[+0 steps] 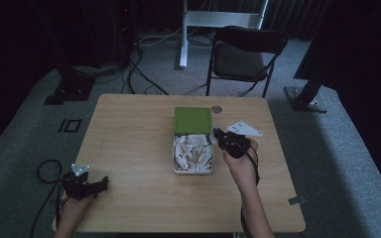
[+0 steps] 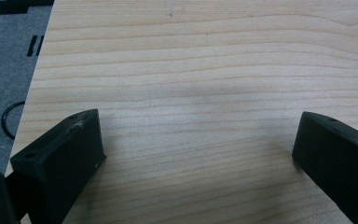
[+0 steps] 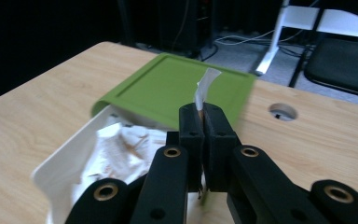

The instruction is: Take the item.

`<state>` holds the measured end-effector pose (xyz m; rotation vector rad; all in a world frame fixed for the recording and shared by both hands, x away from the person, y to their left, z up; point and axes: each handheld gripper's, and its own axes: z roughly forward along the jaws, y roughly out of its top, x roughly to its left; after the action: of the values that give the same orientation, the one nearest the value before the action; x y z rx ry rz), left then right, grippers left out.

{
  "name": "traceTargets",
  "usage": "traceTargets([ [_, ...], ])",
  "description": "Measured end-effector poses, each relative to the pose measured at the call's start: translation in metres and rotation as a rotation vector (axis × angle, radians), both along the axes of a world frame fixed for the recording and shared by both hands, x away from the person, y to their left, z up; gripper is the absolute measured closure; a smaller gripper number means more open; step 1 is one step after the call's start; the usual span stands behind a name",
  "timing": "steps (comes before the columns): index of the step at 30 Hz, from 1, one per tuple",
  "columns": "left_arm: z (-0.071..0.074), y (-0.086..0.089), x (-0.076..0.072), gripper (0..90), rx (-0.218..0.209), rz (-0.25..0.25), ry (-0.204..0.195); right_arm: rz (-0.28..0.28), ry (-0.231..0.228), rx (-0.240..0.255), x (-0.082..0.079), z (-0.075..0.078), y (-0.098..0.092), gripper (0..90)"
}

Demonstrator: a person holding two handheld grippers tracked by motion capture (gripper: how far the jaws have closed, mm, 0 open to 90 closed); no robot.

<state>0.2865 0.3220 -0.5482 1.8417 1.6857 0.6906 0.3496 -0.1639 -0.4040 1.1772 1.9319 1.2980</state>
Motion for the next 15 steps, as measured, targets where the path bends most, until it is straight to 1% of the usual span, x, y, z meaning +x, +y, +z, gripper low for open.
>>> traceTargets([
  [4,0.000,0.000,0.000,2.6,0.000,0.000,0.000,-0.035,-0.002,-0.003,0.004,0.002,-0.017,88.0],
  [8,0.000,0.000,0.000,2.6,0.000,0.000,-0.001,-0.074,0.008,0.008,0.009,-0.001,-0.035,88.0],
  [11,0.000,0.000,0.000,2.6,0.000,0.000,-0.001,-0.095,0.017,0.005,0.013,-0.005,-0.045,88.0],
  [14,0.000,0.000,0.000,2.6,0.000,0.001,-0.001,-0.117,0.023,0.007,0.018,-0.014,-0.056,87.9],
  [15,0.000,0.000,0.000,2.6,0.000,0.000,0.000,-0.118,0.021,0.017,0.020,-0.018,-0.058,87.8],
])
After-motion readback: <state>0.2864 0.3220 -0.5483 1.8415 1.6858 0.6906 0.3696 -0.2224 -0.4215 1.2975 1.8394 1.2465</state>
